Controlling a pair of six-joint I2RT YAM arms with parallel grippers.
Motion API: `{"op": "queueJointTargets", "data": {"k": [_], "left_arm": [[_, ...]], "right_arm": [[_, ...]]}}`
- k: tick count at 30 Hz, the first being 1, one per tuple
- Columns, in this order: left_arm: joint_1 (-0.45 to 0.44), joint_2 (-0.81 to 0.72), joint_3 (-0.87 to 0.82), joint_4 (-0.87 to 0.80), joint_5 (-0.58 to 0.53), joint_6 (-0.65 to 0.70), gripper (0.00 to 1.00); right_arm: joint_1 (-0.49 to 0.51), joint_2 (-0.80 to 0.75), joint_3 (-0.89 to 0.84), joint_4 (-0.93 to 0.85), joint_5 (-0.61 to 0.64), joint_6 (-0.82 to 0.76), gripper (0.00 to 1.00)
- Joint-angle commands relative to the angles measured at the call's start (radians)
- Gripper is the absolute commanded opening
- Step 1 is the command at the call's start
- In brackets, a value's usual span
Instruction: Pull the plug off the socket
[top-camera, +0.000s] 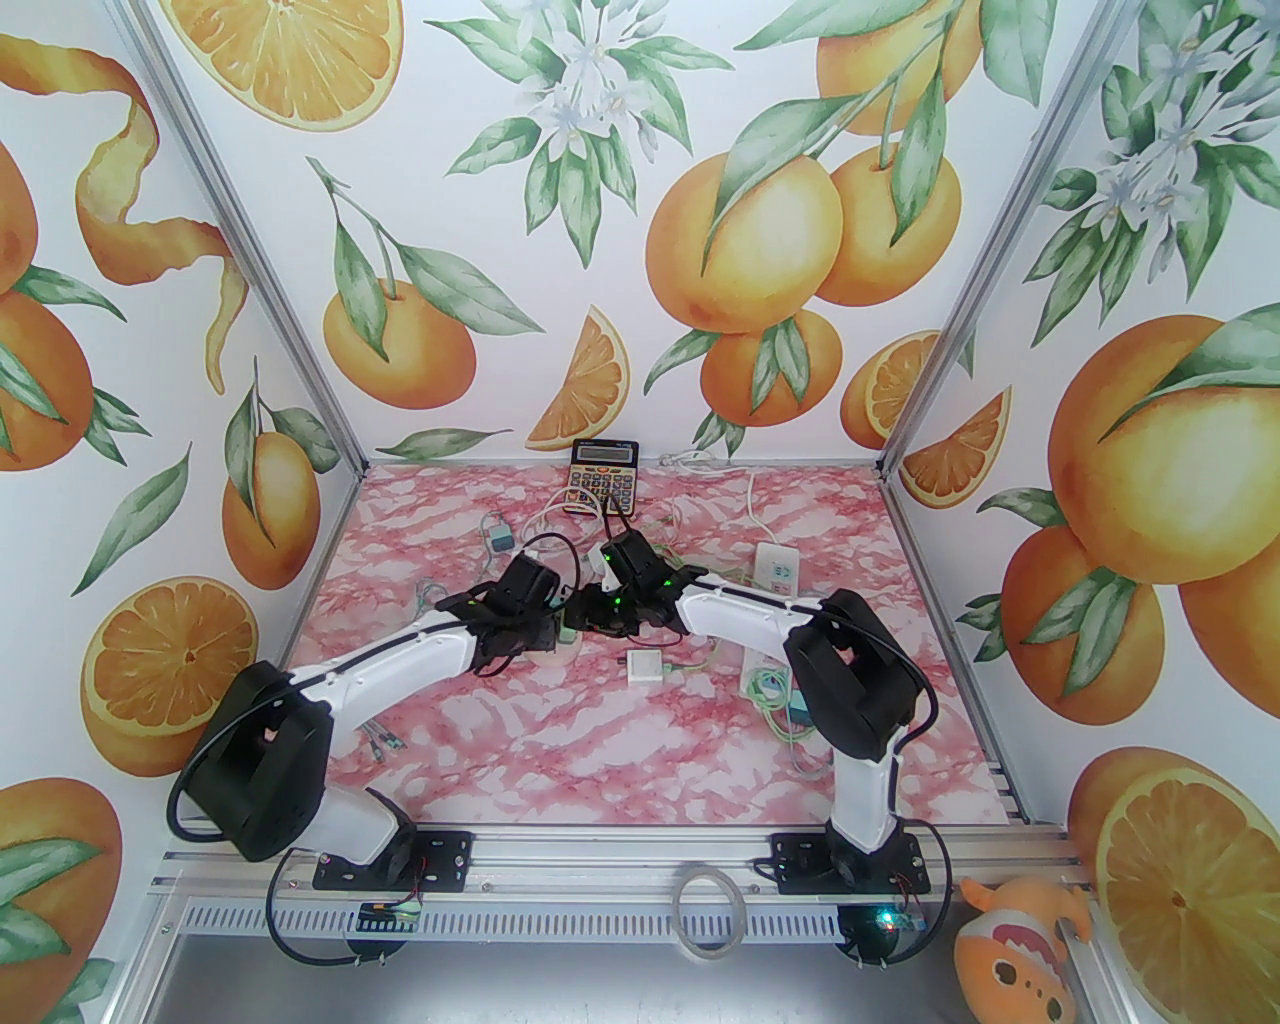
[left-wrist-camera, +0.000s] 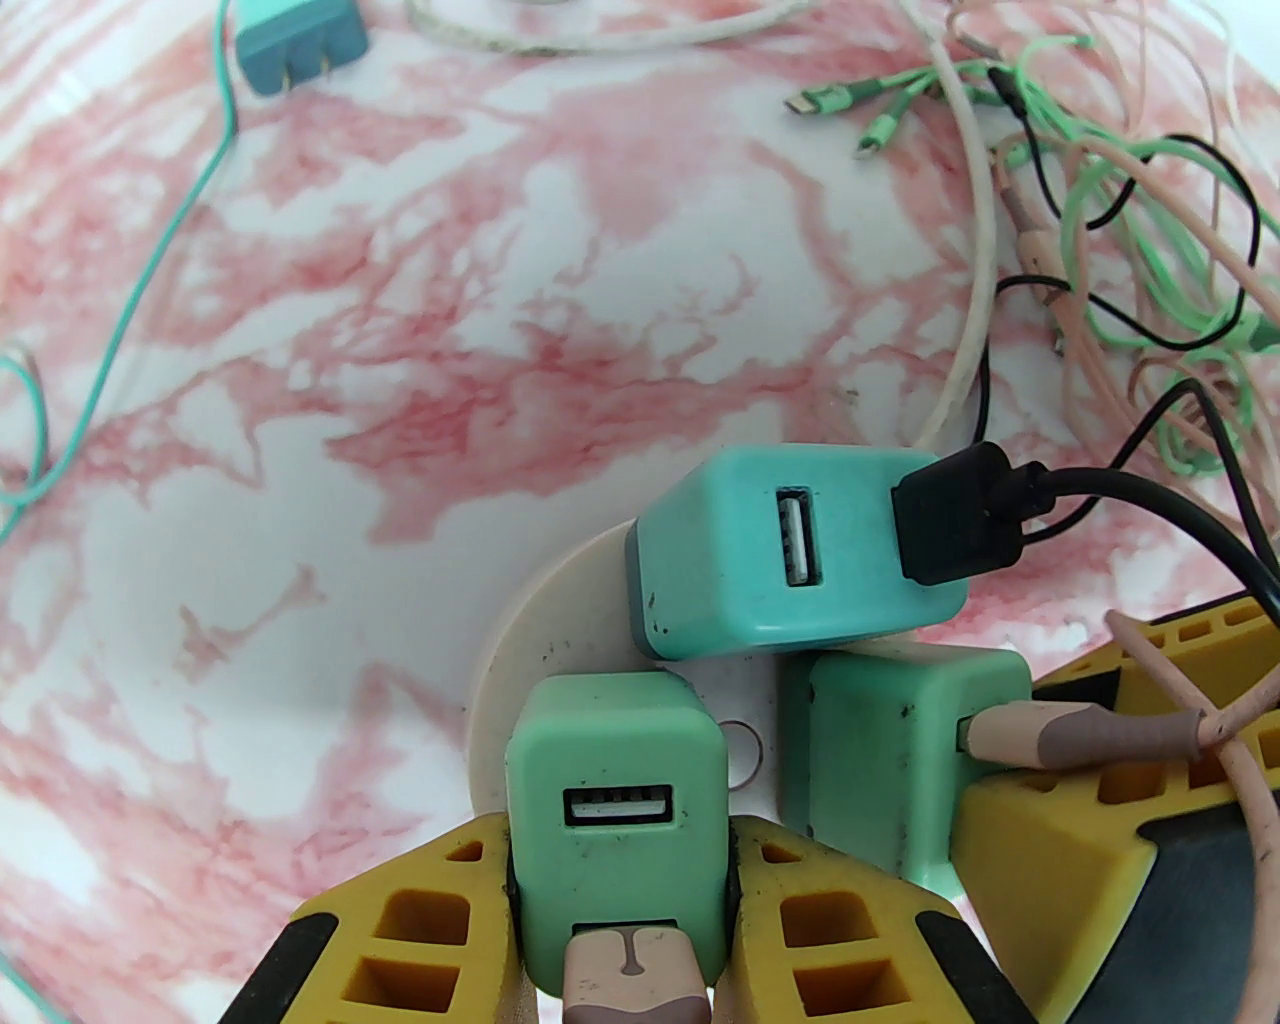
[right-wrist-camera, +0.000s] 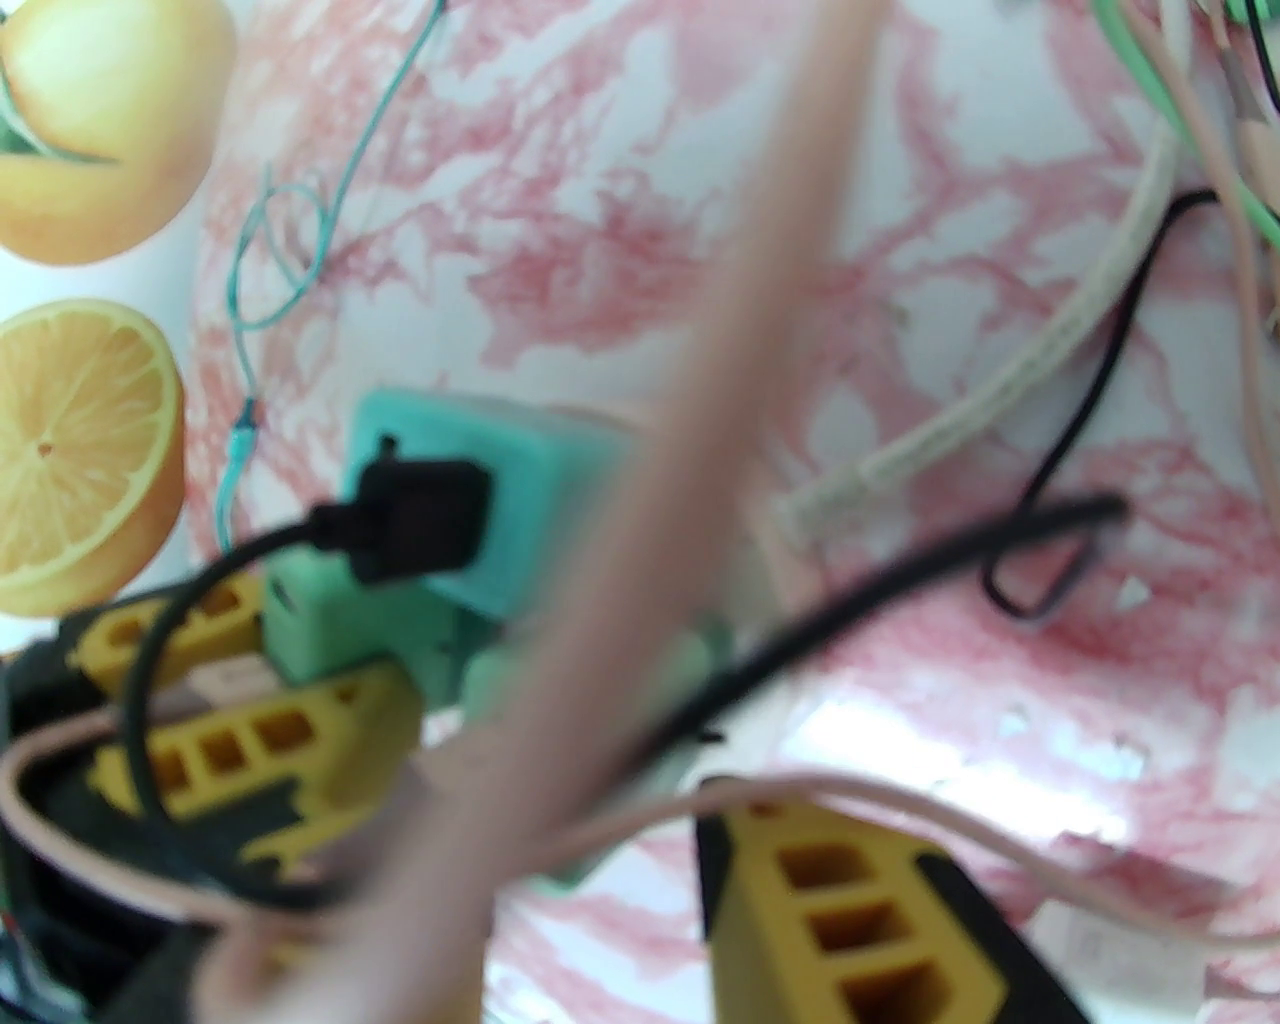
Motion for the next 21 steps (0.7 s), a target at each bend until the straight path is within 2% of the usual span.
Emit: {"op": "queueJointTargets", "data": {"k": [1,8,21], "left_arm": [[0.009,-0.07,0.013,0.066,0.036,-0.012,0.07],[-0.023,-0.051,0.027,0.062,0.016,-0.006,0.06],[-0.169,0.038,0.128,-0.01,-0.087,0.054,0.06]], "right_arm": [[-0.005,0.093,-0.069,-0.2,0.122,-0.016,0.38],[0.003,0.09,-0.067,-0.198,0.12,-0.014,0.38],[0.027,0.121,-0.049,-0.207,0.118,-0.016,0.38]]}}
